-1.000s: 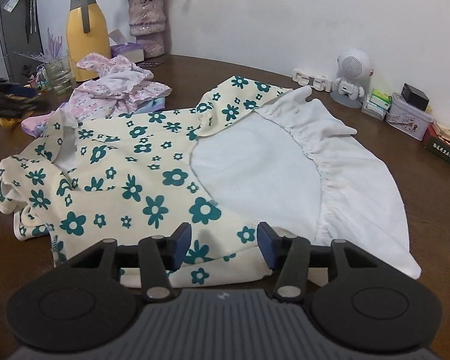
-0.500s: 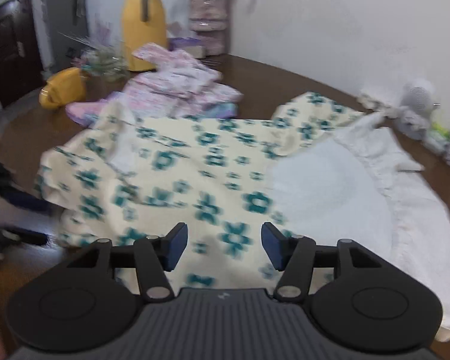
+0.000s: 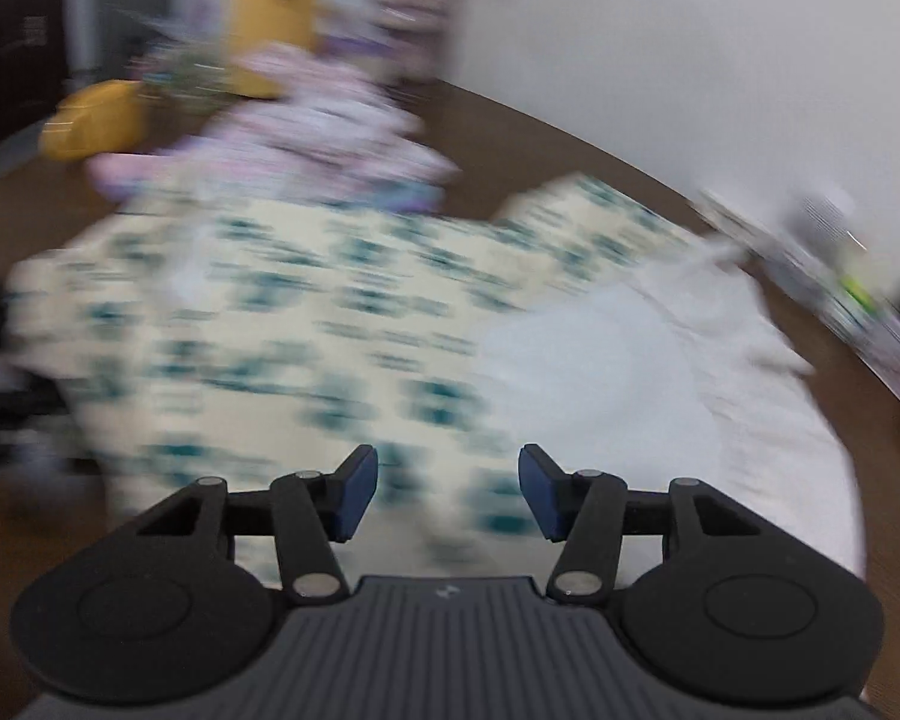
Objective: Fold clothes
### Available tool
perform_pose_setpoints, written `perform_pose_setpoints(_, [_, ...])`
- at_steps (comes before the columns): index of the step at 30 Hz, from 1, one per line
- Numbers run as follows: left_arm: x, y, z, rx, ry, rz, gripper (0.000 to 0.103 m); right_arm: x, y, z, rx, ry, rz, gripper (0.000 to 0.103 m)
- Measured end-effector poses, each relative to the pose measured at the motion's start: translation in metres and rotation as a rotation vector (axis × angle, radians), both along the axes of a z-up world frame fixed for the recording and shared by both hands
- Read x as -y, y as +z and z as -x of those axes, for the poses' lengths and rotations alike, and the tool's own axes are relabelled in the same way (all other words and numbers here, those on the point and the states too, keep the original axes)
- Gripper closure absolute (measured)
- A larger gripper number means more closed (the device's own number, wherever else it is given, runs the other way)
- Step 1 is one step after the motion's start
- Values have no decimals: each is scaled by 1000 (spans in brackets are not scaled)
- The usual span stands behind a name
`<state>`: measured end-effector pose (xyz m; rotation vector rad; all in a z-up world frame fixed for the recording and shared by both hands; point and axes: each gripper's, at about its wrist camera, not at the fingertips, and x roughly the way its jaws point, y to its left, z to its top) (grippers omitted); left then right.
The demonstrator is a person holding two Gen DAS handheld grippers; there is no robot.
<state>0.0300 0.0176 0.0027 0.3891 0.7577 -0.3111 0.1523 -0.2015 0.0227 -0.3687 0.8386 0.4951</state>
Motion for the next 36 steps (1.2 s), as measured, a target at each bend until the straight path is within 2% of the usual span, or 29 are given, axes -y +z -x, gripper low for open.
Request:
perform_pose_setpoints(3, [-1, 10, 12, 12, -21, 20, 103, 23, -14, -25, -81, -18, 14, 44])
perform_pose_setpoints(5, [-2, 18, 24, 15, -47, 33, 103, 33, -18, -33, -134, -17, -44, 43])
perform_pose_setpoints(8, [-3, 29, 42, 20, -83, 40, 103, 38, -15, -35, -178, 11, -136, 49])
perform_pose_setpoints(12, [-3, 35, 58, 16, -113, 23, 103, 25, -11, -35, -205, 71, -169, 53])
perform_pose_setpoints(14, [-2, 33, 65, 10, -124, 18, 103, 14, -12, -37, -222, 91, -163, 75])
perform_pose_setpoints(15, [-2, 32, 68, 7, -129, 15, 103, 9, -12, -38, -231, 98, -164, 98])
perform_pose_setpoints(18, [-1, 30, 78, -3, -146, 7, 103, -3, -8, -38, -205, 96, -140, 101])
perform_pose_setpoints(23, [-1, 24, 90, -25, -170, 4, 103, -17, 2, -49, -109, -12, -49, 101])
perform_pose_setpoints(26, [2, 21, 95, -41, -194, 11, 103, -26, 0, -58, -91, -48, -7, 101])
perform_pose_setpoints(29, [5, 17, 100, -58, -221, 31, 102, -33, -7, -59, -111, -44, 29, 99])
perform_pose_setpoints(30, [4, 17, 101, -62, -226, 43, 102, -33, -8, -57, -112, -45, 29, 92])
perform_pose_setpoints(31, [2, 18, 102, -66, -230, 55, 101, -30, -5, -53, -105, -51, 18, 78])
perform_pose_setpoints(33, [-5, 22, 104, -73, -222, 85, 94, -15, 7, -41, -81, -56, -23, 62])
perform_pose_setpoints(35, [-17, 28, 105, -63, -198, 105, 85, 9, 22, -24, -60, -54, -59, 60])
perform_pose_setpoints(36, [-24, 31, 104, -47, -179, 103, 79, 21, 27, -16, -49, -58, -60, 55])
